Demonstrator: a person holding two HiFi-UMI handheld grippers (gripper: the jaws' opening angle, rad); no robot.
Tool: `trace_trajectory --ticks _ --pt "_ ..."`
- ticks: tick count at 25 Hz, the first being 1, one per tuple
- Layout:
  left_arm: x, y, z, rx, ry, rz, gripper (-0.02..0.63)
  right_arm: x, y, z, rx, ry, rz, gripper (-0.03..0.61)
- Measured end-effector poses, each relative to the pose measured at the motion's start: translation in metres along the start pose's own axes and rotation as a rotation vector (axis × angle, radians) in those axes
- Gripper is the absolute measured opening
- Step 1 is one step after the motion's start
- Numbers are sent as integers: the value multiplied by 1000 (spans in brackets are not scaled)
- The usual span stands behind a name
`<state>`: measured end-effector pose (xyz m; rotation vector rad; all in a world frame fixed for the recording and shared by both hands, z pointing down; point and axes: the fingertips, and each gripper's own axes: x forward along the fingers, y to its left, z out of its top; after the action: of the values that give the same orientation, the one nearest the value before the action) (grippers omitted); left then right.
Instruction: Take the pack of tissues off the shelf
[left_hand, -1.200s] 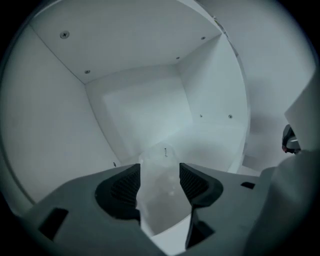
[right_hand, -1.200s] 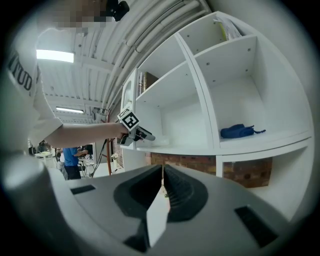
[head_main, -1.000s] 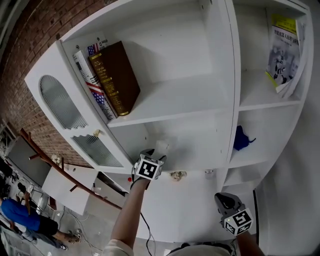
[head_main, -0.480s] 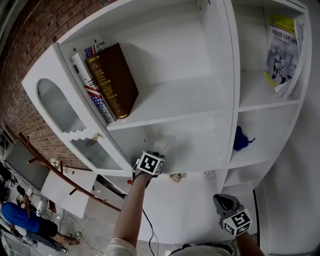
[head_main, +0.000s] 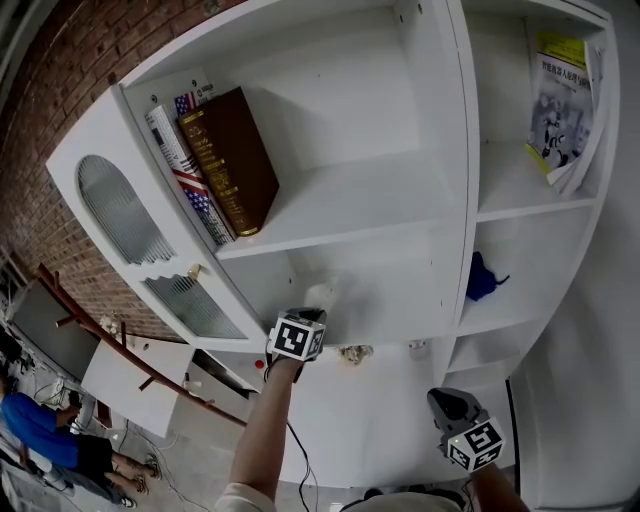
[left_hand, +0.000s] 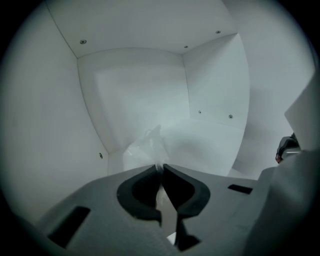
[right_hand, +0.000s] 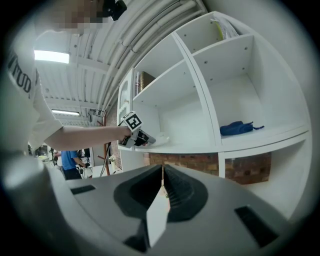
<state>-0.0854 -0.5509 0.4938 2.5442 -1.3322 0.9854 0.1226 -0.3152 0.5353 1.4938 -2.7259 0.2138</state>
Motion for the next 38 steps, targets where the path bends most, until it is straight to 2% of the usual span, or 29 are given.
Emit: trace_trajectory --ticks 13,25,31,38 --pt "-29 -13 8 -26 -119 -31 32 -1 4 2 -12 6 0 31" --pt "-69 -19 6 -35 -194 -16 32 -7 4 7 -28 8 -11 31" --pt "-91 -28 -2 -47 -241 -34 32 -10 5 10 -27 12 -14 31" --pt "-116 -34 -28 -76 -273 -25 32 -11 13 8 -29 19 -7 31"
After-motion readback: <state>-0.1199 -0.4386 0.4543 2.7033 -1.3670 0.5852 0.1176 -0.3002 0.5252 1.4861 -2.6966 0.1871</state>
